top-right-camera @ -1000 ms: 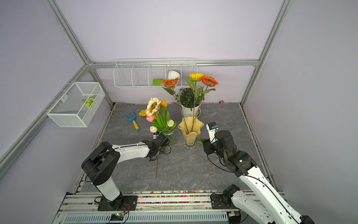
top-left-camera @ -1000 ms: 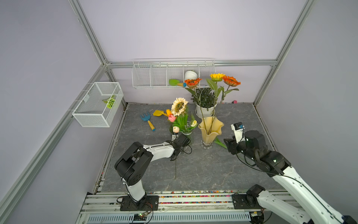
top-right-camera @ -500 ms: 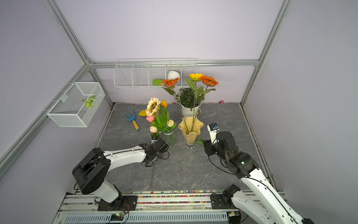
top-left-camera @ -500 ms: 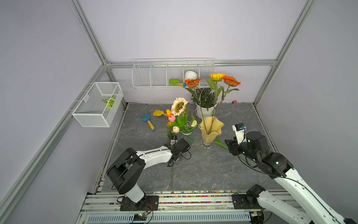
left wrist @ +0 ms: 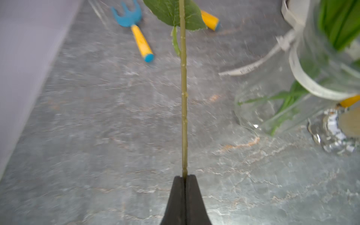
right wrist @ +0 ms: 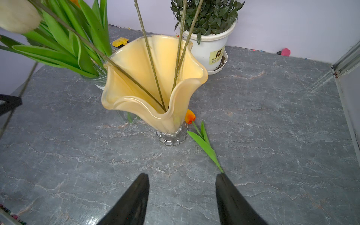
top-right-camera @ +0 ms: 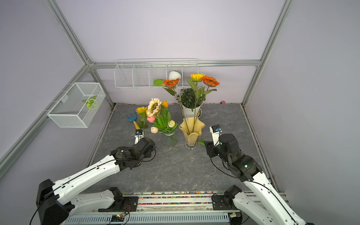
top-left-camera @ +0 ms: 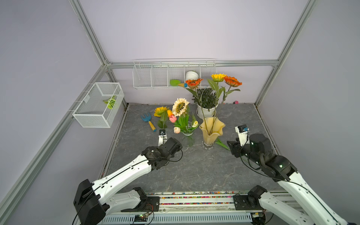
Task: Arrange the flowers in different vases according to their variety
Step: Pick up the flower at the center of the board, then insert the flower into the vase.
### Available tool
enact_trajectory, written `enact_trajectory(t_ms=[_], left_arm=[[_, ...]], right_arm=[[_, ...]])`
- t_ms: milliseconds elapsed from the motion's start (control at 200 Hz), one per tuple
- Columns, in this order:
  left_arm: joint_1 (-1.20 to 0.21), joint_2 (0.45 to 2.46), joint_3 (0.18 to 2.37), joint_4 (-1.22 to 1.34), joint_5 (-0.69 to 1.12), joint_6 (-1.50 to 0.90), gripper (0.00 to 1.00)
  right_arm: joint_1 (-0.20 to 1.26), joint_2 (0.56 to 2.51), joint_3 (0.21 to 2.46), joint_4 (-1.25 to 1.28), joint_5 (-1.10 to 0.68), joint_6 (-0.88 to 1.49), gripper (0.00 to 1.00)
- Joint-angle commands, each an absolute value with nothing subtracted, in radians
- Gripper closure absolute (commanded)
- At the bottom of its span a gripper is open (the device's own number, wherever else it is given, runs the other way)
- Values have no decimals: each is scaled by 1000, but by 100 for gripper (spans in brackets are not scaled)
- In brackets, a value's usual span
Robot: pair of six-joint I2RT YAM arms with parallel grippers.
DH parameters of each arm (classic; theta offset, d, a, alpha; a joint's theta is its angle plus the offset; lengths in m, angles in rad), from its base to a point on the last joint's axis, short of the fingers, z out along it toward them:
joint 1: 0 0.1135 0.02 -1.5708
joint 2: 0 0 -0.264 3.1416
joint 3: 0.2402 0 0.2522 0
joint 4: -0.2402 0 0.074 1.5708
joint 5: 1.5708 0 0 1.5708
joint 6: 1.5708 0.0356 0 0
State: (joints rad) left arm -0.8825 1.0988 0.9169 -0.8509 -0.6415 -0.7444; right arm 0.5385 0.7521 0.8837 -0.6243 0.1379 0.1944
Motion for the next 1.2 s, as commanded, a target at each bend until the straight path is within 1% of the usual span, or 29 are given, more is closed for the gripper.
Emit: enact_trajectory(t_ms=[0, 95, 170, 270, 365, 475, 520, 725, 850, 950, 1070, 1195], left_arm=[[-885, 1004, 970, -1004, -783, -827, 100], [-885, 900, 1002, -1043, -862, -832, 100], [-886, 811, 1027, -1020, -919, -784, 100], [-886, 695, 1045, -865, -953, -623, 100], [-885, 674, 1085, -694, -922, -428, 100], [-885, 745, 1195, -577, -842, -246, 100], [-885, 809, 1246, -537, -793, -187, 100], [-906, 981, 1476, -375, -562, -9, 100], [-1034, 1067, 1594, -249, -564, 171, 100], [-1139, 1167, 1740, -201, -577, 318, 100], [-1199, 1296, 1941, -224, -518, 401, 100], [-1250, 1401, 2074, -230, -486, 459, 100]], right_arm=[[545, 737, 867, -640, 154, 222, 40], [545, 741, 868, -657, 165, 233, 40], [545, 746, 867, -667, 167, 239, 40], [544, 753, 867, -675, 166, 242, 40], [545, 757, 873, -679, 169, 239, 40], [545, 759, 880, -685, 179, 238, 40], [545, 762, 883, -685, 181, 238, 40], [545, 773, 889, -686, 194, 245, 40], [545, 772, 884, -687, 210, 252, 40], [545, 779, 881, -688, 212, 257, 40], [545, 780, 866, -683, 217, 268, 40], [545, 773, 849, -678, 226, 278, 40]])
